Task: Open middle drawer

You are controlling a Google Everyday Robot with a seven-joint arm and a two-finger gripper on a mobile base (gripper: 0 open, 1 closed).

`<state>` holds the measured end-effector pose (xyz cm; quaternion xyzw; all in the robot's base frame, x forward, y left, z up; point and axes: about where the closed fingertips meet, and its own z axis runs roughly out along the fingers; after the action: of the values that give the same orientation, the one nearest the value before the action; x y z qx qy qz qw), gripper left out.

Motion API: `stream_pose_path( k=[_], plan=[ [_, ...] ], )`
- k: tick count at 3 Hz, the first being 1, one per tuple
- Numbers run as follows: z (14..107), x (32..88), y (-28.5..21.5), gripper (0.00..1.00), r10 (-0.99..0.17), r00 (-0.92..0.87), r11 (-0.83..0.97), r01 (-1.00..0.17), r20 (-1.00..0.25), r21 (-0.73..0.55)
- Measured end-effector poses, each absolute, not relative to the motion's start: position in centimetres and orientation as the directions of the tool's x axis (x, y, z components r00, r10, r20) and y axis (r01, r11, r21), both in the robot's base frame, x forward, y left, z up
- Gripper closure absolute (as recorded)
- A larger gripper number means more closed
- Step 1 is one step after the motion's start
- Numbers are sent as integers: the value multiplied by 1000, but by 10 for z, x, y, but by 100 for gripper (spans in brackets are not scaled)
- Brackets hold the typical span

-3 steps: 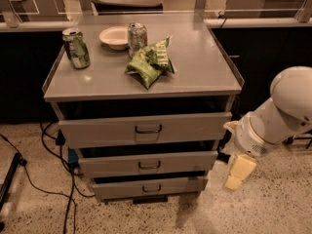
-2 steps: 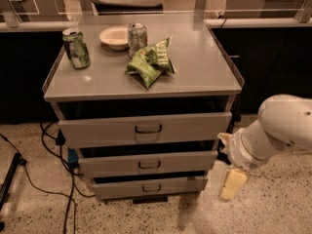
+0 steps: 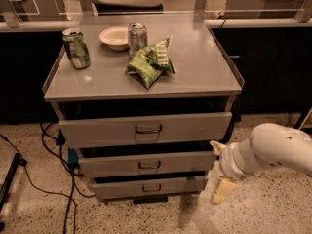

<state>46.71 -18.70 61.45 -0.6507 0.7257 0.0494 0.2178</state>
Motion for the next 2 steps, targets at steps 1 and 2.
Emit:
stream_pose_path(
  k=[1, 2],
  plan=[
    [586, 476, -183, 0, -918, -38, 131, -969, -395, -210],
    [544, 480, -176, 0, -916, -22, 100, -980, -401, -173]
  ],
)
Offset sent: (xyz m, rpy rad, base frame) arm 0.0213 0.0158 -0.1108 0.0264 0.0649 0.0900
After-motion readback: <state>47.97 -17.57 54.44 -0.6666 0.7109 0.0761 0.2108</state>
